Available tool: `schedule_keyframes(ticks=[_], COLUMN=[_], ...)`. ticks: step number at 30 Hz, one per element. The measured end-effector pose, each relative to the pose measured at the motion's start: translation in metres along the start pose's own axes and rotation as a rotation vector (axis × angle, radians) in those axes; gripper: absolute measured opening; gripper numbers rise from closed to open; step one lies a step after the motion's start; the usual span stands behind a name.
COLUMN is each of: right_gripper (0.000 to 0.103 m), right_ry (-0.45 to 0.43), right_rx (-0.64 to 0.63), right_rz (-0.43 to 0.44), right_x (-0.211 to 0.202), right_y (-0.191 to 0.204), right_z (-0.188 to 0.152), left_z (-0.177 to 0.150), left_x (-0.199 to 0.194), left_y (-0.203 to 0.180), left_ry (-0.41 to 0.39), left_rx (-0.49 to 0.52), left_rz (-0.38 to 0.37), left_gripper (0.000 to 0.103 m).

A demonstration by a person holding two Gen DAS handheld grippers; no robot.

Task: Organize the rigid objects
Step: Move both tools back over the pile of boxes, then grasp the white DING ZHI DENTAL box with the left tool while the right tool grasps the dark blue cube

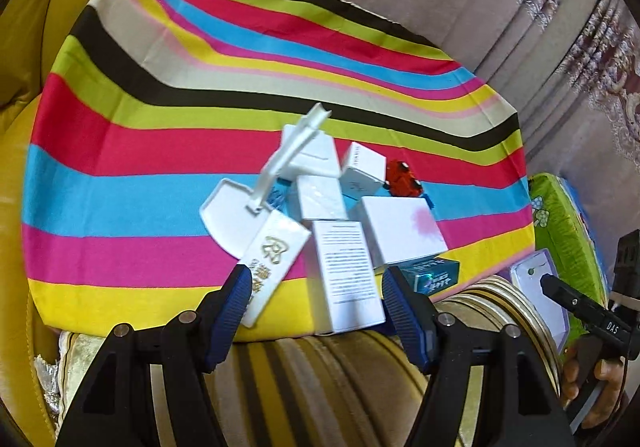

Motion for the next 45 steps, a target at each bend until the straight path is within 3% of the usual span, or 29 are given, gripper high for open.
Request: schedule_keyframes(ticks=[6, 14, 18, 28, 34, 43, 45], right_gripper=[0.102, 0.102, 0.102, 0.102, 0.102, 0.094, 0.088], right_ry=[0.006, 0.039, 0.054, 0.15, 0.211, 0.232, 0.241], right_rx=[-0.008, -0.033, -0.063, -0.139, -0.185, -0.246, -0.242], right_rz=[0.011, 0.056, 0.085, 0.177, 0.155, 0.109, 0.092], right_x=[0.001, 0.007, 0.009, 0.023, 0.035, 0.051, 0.057], right_y=[0.005, 0.021, 0.037, 0.091, 0.114, 0.149, 0.152], right_z=[-0.001, -0.004, -0.006, -0.017, -0.021, -0.02, -0.019], left_z=[-0.001, 0.003, 0.001, 0.002, 0.0, -0.003, -0.004], left_x=[0.01, 0.021, 0.032, 0.04, 0.042, 0.043, 0.042], left_y=[0.002, 0.012, 0.018, 0.029, 0.031, 0.029, 0.029], left_ry=[0.043, 0.1, 0.143, 0.168, 0.178, 0.187, 0.186], left_rx=[0.0, 0.043, 0.035, 0.025, 0.028, 0.035, 0.035], left_rz=[0.003, 0.087, 0.079, 0.091, 0.099, 0.093, 0.088], left_gripper=[0.066, 0.065, 0.061, 0.056, 0.048, 0.036, 0.036])
Point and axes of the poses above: each gripper's, at about its wrist camera, not at the fingertips, and x roughly the way its jaws point, y to its left, z to its top, the point moved 4 cm from there along x, roughly the way its jaws point, and after that the axes turned 9 degrees about -z, right-handed, at the moved point
